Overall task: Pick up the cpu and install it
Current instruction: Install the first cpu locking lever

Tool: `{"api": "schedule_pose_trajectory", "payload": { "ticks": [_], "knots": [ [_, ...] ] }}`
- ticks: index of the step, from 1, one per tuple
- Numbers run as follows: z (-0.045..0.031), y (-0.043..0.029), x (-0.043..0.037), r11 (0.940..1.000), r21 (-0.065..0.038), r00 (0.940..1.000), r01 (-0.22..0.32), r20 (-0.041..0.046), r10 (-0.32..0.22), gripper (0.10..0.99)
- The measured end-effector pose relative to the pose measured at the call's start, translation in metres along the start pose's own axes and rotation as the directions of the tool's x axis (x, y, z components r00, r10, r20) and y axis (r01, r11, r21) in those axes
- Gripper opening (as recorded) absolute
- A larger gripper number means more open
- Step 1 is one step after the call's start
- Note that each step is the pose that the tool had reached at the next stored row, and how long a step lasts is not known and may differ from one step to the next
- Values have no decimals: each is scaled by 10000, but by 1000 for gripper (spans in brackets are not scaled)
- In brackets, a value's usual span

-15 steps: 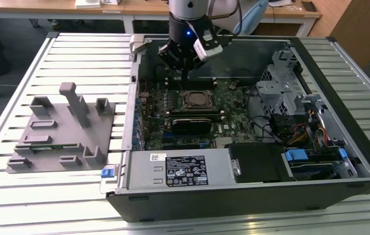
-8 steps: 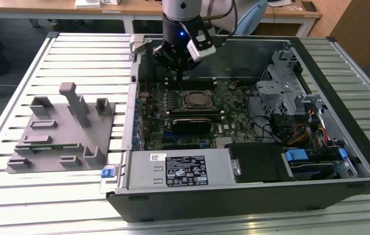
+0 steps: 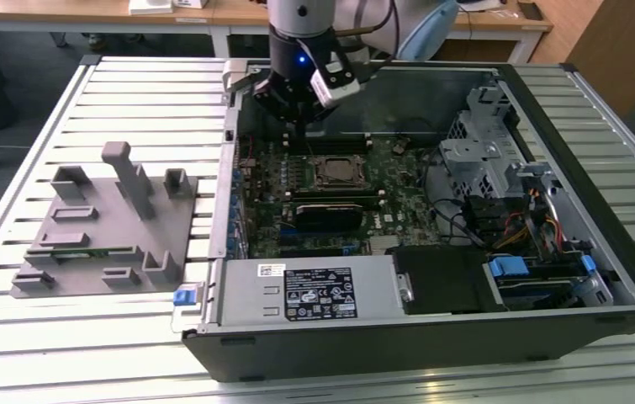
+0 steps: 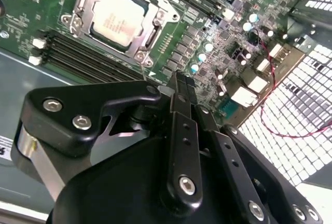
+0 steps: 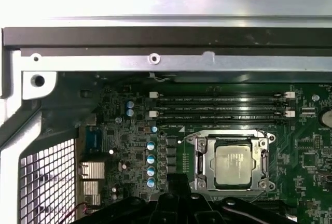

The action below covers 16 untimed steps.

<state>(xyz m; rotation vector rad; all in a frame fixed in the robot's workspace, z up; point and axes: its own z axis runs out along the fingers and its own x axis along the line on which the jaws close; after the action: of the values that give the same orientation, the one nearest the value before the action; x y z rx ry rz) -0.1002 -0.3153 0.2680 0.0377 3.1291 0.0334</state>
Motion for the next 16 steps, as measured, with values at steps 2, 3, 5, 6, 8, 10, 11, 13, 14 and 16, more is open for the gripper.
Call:
{"api": "schedule_pose_trajectory", "payload": {
  "ticks": [2, 3, 5, 6, 8, 10, 11, 13, 14, 16],
  "knots": [
    [9, 1, 16, 10000, -23, 10000, 0, 0, 0, 106],
    [14, 3, 20, 10000, -44, 10000, 0, -1, 0, 106],
    [26, 16, 23, 10000, -68, 10000, 1, -3, -1, 106],
    [33, 23, 26, 10000, -78, 10000, 1, -3, -1, 106],
    [48, 40, 34, 10000, -89, 10000, 4, -3, -4, 106],
    [61, 56, 43, 10000, -96, 10000, 8, -3, -8, 106],
    [66, 67, 48, 10000, -97, 10000, 12, -1, -12, 106],
    [74, 90, 56, 10000, -97, 10000, 18, 2, -18, 106],
    [76, 104, 60, 10000, -97, 10000, 21, 7, -21, 106],
    [82, 134, 64, 9999, -97, 10000, 27, 24, -26, 106]
  ]
}}
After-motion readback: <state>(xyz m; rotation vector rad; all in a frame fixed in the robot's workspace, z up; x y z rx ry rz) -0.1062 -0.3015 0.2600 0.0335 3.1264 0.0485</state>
